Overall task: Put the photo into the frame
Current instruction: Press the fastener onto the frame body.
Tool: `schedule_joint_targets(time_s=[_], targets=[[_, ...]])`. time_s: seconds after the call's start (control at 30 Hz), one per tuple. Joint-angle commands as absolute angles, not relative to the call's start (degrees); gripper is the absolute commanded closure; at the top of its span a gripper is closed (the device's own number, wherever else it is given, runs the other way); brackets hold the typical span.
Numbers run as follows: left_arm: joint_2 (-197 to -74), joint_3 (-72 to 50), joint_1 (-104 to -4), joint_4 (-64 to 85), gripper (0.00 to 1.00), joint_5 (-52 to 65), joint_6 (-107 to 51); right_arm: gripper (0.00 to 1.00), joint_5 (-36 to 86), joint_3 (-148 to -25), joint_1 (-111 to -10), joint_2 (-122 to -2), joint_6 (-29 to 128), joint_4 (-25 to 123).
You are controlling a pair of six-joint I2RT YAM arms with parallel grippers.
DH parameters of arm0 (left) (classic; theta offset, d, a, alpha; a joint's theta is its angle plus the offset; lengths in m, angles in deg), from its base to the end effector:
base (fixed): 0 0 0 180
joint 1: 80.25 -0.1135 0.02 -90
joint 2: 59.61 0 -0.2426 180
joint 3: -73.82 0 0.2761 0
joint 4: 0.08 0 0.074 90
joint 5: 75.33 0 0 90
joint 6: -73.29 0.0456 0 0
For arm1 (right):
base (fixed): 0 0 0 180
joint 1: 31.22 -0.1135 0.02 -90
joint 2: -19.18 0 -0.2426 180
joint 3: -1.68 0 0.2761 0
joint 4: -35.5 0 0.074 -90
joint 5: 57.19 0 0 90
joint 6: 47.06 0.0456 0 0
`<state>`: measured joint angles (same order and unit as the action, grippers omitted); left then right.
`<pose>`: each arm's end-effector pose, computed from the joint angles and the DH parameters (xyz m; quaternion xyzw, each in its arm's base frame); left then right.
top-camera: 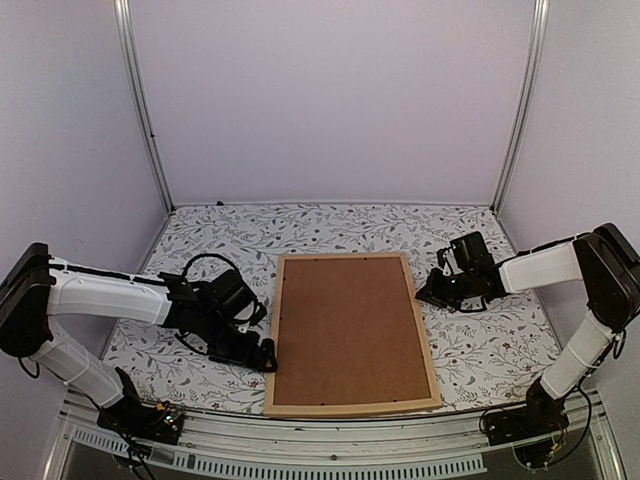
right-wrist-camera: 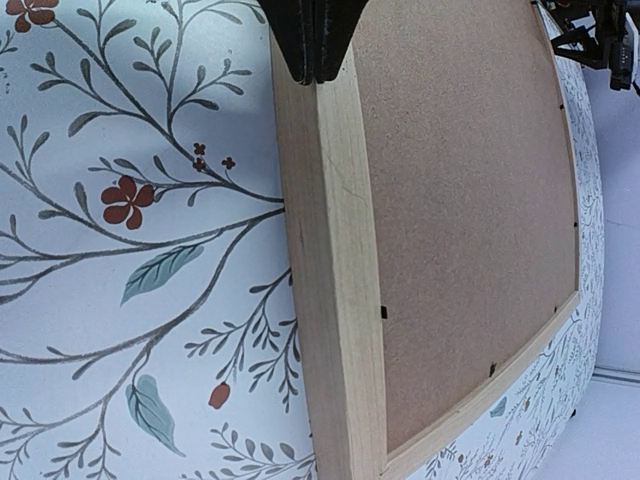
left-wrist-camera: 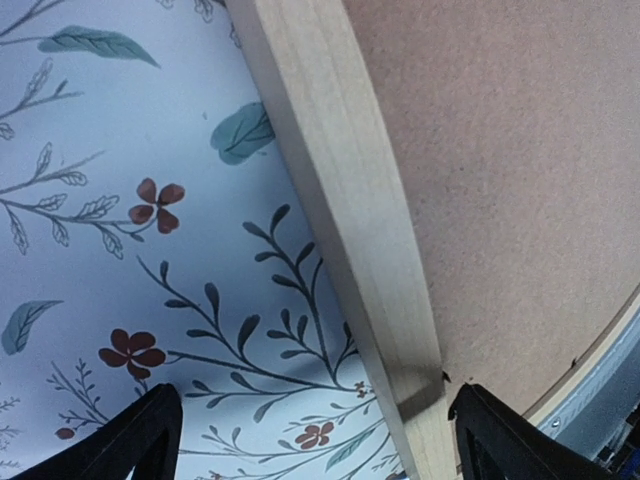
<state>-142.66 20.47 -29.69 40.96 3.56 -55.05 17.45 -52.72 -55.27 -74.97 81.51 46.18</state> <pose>0.1645 -0.2138 0.1054 0.1205 0.9740 -0.1847 0.0520 0.2918 0.1435 0.0880 0.0730 0.9308 0.2818 0.2213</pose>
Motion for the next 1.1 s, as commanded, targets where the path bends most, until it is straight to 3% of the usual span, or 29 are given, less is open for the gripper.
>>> schedule_joint_targets(time_s=[0.0,1.07], targets=[[-142.1,21.4,-28.9,42.2,0.03,4.5,-56.2,1.00,18.1,-51.8,-56.4,-77.1,81.0,52.5],[-150.8,15.3,-26.0,46.3,0.09,6.6,-59.4,1.00,17.8,-50.9,-56.4,-76.3,81.1,52.0]])
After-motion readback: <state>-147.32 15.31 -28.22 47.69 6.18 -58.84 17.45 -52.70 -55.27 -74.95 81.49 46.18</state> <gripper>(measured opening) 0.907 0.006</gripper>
